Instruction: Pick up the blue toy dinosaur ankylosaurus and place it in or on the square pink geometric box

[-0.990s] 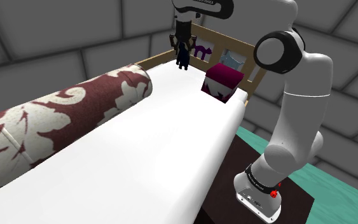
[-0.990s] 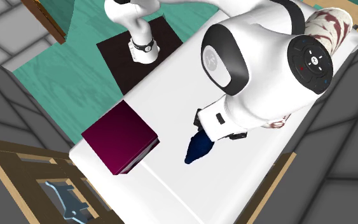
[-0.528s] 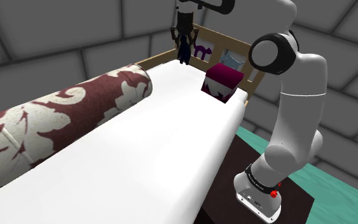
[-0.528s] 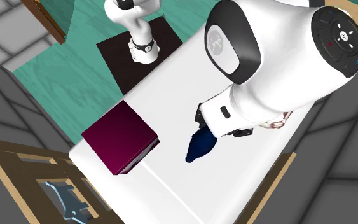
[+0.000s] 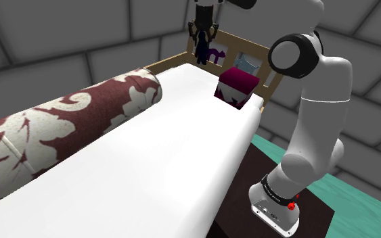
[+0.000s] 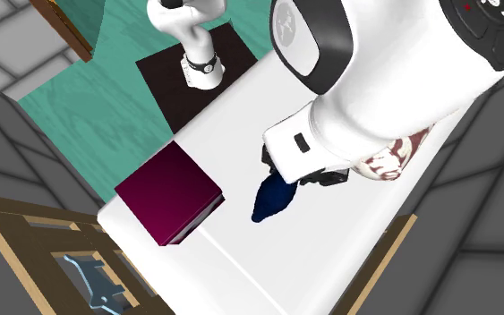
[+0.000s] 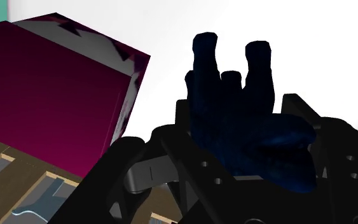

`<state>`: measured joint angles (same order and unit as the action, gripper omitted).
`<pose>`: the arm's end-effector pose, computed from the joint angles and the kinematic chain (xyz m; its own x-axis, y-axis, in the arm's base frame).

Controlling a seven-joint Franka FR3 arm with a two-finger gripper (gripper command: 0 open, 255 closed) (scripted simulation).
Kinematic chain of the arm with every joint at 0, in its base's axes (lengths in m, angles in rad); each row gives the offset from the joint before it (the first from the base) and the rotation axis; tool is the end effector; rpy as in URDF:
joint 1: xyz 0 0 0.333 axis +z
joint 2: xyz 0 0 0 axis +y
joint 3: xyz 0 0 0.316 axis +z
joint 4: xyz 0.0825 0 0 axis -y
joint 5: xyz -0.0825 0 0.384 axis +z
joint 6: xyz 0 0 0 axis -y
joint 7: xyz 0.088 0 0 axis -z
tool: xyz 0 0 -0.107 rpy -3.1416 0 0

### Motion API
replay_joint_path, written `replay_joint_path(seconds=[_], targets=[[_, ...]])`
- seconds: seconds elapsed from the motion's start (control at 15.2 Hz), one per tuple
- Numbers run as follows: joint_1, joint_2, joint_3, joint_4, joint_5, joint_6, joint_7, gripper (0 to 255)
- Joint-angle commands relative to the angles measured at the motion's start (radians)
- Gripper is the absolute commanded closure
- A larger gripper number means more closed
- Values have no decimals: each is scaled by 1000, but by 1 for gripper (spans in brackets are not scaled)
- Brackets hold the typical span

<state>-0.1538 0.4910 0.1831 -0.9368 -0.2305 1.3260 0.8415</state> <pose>0.6648 -0.0462 0.5982 0.6434 -0.7642 0.0437 -0.7593 -0.6299 0.1635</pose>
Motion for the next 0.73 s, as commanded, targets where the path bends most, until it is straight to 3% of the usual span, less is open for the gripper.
replay_joint_path(seconds=[0.0,0.26,0.66], targets=[[-45,-83,-4,-119,13,44,-33,255],[-118,-212,-24,-299,35,109,-104,255],[-208,-351,-71,-476,55,168,-227,255]])
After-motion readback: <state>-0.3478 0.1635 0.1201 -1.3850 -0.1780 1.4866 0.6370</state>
